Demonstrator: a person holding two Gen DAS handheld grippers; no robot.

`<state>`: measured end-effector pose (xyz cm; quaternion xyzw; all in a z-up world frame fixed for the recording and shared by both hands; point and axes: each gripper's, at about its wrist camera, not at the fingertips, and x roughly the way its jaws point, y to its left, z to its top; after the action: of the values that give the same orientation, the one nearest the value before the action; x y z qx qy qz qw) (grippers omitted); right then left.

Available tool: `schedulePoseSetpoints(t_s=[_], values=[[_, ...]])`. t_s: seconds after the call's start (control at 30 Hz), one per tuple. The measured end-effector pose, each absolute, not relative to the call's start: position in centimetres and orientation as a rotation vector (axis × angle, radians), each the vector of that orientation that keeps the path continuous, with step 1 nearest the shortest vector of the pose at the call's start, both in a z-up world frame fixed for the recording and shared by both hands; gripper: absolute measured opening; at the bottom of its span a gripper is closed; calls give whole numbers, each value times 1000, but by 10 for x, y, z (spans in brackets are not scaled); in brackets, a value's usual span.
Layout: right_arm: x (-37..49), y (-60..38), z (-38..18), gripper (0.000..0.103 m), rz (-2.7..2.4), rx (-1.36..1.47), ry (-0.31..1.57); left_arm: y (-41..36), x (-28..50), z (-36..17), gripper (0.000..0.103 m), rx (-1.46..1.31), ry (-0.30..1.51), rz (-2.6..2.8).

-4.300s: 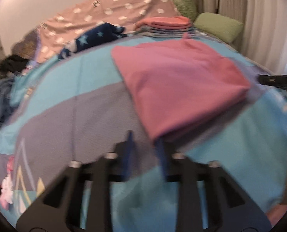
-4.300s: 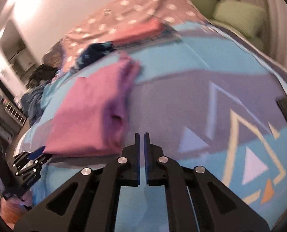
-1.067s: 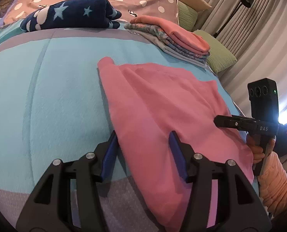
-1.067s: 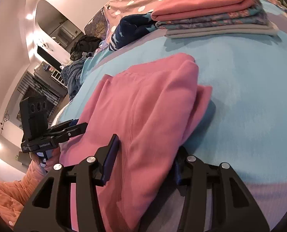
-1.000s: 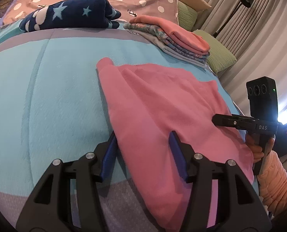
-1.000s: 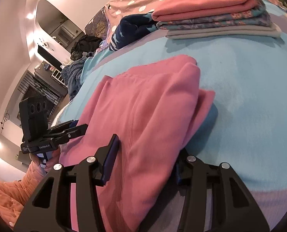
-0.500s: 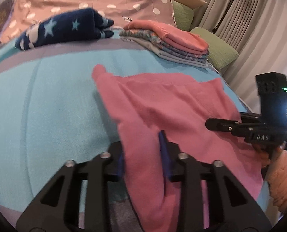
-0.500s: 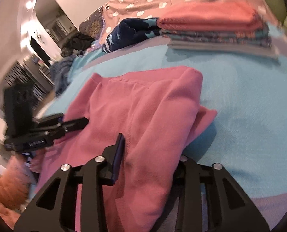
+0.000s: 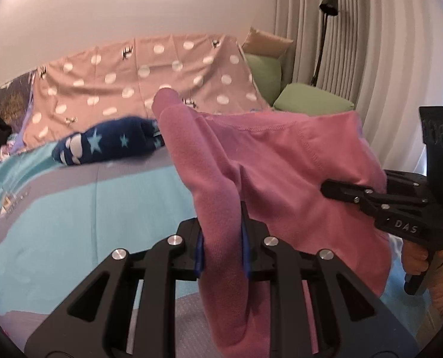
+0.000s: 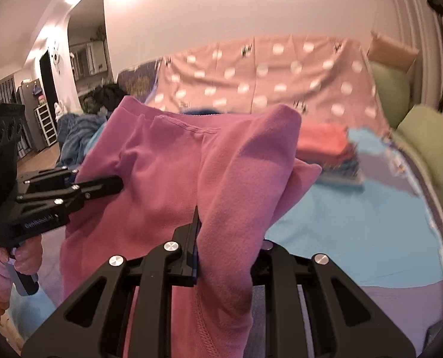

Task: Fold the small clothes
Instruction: 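Lift the folded shirt with both grippers and carry it to the clothes stack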

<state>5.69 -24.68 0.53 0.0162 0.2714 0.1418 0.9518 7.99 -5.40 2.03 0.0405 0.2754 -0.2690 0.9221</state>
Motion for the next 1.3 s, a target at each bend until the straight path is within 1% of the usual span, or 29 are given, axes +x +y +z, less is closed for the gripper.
schedulePoseSetpoints(t_s=[0.2, 0.33, 0.57, 0.77, 0.87, 1.03, 1.3], values=[[18, -252, 40, 19, 232, -13, 432, -60, 54, 56, 19, 67, 488, -585], [12, -264, 61, 19, 202, -16, 378, -76, 44, 85, 19, 112, 403, -599], [42, -298, 116, 19, 182, -11, 325, -108, 67, 146, 19, 158, 294, -586], [93, -327, 166, 19, 157, 12, 301, -140, 105, 192, 19, 158, 217, -572], [120, -336, 178, 19, 142, 9, 302, -154, 130, 205, 19, 164, 209, -560], [164, -349, 181, 19, 140, 5, 308, -175, 169, 213, 19, 197, 197, -543], [242, -367, 169, 19, 109, 26, 358, -198, 248, 197, 19, 203, 230, -524]])
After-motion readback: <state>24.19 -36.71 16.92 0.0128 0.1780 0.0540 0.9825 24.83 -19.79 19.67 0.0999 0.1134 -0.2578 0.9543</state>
